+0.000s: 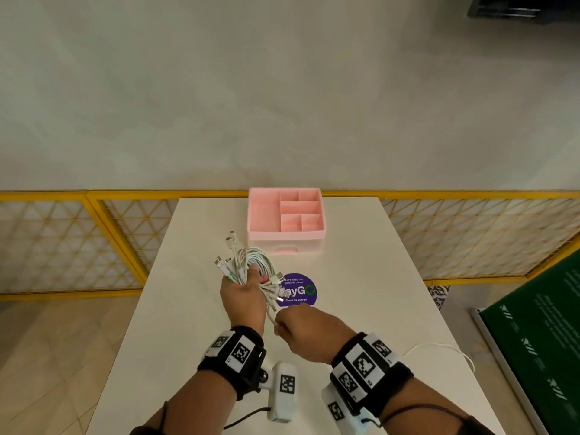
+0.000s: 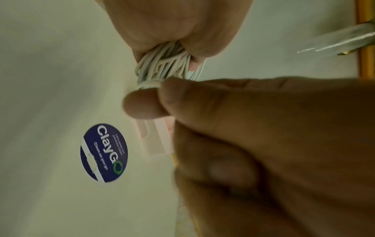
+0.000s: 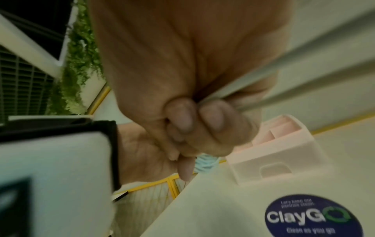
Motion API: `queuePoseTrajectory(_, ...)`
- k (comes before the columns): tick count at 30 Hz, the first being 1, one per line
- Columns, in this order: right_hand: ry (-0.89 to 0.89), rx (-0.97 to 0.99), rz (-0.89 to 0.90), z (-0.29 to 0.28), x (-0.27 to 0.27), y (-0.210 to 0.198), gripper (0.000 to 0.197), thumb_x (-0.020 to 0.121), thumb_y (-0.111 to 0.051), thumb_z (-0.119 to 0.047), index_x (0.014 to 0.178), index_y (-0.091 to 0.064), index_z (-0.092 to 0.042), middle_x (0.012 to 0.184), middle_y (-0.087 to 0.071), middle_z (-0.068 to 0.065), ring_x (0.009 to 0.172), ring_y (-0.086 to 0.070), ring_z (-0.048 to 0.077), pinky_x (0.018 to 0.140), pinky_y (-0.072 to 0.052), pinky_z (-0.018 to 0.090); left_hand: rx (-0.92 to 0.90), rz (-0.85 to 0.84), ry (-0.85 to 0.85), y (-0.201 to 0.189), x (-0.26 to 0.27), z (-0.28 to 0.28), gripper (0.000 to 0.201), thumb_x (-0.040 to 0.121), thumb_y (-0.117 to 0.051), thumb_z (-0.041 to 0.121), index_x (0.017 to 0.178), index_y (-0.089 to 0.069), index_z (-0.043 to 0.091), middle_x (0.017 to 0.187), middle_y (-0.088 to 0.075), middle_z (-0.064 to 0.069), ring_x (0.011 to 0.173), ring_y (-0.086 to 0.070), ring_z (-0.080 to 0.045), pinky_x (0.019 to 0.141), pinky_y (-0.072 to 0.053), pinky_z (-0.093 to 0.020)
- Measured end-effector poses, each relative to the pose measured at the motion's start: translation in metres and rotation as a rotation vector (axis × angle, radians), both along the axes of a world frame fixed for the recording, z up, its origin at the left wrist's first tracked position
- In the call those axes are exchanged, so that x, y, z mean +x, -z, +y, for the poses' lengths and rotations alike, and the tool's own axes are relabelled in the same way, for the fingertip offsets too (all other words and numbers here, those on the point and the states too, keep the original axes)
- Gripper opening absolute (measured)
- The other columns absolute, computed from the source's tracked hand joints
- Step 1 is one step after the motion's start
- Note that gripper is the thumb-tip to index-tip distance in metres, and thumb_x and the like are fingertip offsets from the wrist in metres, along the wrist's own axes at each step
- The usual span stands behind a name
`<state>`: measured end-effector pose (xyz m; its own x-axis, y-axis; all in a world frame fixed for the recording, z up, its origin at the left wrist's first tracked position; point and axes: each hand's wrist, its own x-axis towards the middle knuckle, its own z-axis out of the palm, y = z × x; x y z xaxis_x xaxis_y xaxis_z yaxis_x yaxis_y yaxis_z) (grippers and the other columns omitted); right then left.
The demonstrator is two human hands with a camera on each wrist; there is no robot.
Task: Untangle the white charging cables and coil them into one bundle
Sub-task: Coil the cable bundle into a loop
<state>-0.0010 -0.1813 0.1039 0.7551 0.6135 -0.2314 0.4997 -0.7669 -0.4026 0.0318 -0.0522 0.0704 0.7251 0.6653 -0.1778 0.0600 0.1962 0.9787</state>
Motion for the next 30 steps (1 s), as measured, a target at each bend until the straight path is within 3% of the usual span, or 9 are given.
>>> queuePoseTrajectory(3,-0.025,-0.011,-0.084,0.004,0.006,-0.014,0.030,0.102,-0.041,-0.025,0.093,-0.061,-0.004,0.089,-0.065,0.015,0.079,-0.059,0.031,0.064,-0.044,0.038,0.105,0.020,0.116,0.006,-0.002,0.000,0.017,0.094,-0.068,0.016,0.098,-0.067,0.000,0.072,-0.073,-0.002,0.059,-0.069,-0.006,0.053,-0.050,-0.013)
queuePoseTrajectory(6,-0.042,0.016,-0.012,0.004,0.020,-0.029,0.021,0.098,-0.046,-0.020,0.091,-0.064,-0.009,0.082,-0.065,0.011,0.076,-0.062,0.027,0.066,-0.050,0.038,0.056,0.062,0.352,0.009,-0.011,-0.003,0.014,0.091,-0.072,0.019,0.086,-0.073,0.006,0.072,-0.075,-0.004,0.072,-0.073,-0.023,0.059,-0.055,-0.027)
queuePoseTrajectory(11,-0.002,0.048,0.168,-0.007,0.037,-0.035,0.023,0.096,-0.054,-0.022,0.086,-0.070,-0.009,0.084,-0.071,0.003,0.073,-0.061,0.012,0.072,-0.051,0.030,0.045,0.131,0.553,0.002,-0.024,-0.006,0.050,0.093,-0.057,0.051,0.069,-0.069,0.009,0.061,-0.070,-0.006,0.060,-0.069,-0.016,0.054,-0.051,-0.024)
queuePoseTrajectory(14,0.030,0.067,0.181,-0.010,0.041,-0.035,0.023,0.093,-0.061,-0.026,0.081,-0.069,-0.009,0.077,-0.069,0.004,0.065,-0.057,0.010,0.062,-0.044,0.025,0.022,0.154,0.652,0.006,-0.023,-0.005,0.070,0.083,-0.046,0.070,0.079,-0.073,0.005,0.074,-0.074,-0.016,0.076,-0.074,-0.028,0.073,-0.060,-0.039)
queuePoseTrajectory(17,0.063,0.091,0.189,-0.011,0.045,-0.038,0.019,0.087,-0.070,-0.027,0.080,-0.072,-0.010,0.076,-0.071,0.006,0.063,-0.059,0.011,0.060,-0.046,0.023,-0.014,0.172,0.738,0.008,-0.024,-0.005,0.083,0.079,-0.042,0.078,0.089,-0.074,0.002,0.087,-0.075,-0.023,0.090,-0.074,-0.034,0.089,-0.057,-0.048)
queuePoseTrajectory(21,0.080,0.070,0.197,-0.015,0.053,-0.048,0.018,0.074,-0.082,-0.029,0.079,-0.075,-0.013,0.068,-0.070,0.000,0.058,-0.057,0.008,0.057,-0.045,0.021,-0.067,0.166,0.872,0.002,-0.029,-0.009,0.092,0.075,-0.038,0.082,0.088,-0.066,-0.005,0.073,-0.070,-0.016,0.073,-0.071,-0.029,0.071,-0.057,-0.036)
queuePoseTrajectory(24,0.094,0.071,0.192,-0.017,0.058,-0.052,0.025,0.065,-0.089,-0.030,0.076,-0.070,-0.018,0.069,-0.066,-0.004,0.065,-0.058,0.011,0.064,-0.049,0.027,-0.063,0.131,0.965,-0.002,-0.030,-0.006,0.094,0.060,-0.055,0.092,0.083,-0.060,0.001,0.064,-0.058,-0.010,0.064,-0.066,-0.024,0.058,-0.053,-0.029)
queuePoseTrajectory(27,0.087,0.104,0.234,-0.019,0.063,-0.056,0.020,0.072,-0.084,-0.016,0.072,-0.064,-0.020,0.066,-0.063,-0.010,0.062,-0.056,0.004,0.063,-0.047,0.021,-0.069,0.085,1.021,-0.004,-0.030,0.000,0.087,0.047,-0.073,0.086,0.083,-0.062,0.007,0.064,-0.056,-0.005,0.064,-0.064,-0.021,0.058,-0.053,-0.027)
queuePoseTrajectory(30,0.105,0.181,0.316,-0.026,0.072,-0.063,0.008,0.081,-0.077,-0.011,0.088,-0.073,-0.012,0.061,-0.062,-0.013,0.050,-0.052,-0.003,0.053,-0.043,0.013,-0.027,0.104,1.026,-0.005,-0.031,0.006,0.069,0.063,-0.082,0.065,0.095,-0.066,0.007,0.066,-0.056,-0.004,0.065,-0.064,-0.022,0.063,-0.052,-0.029)
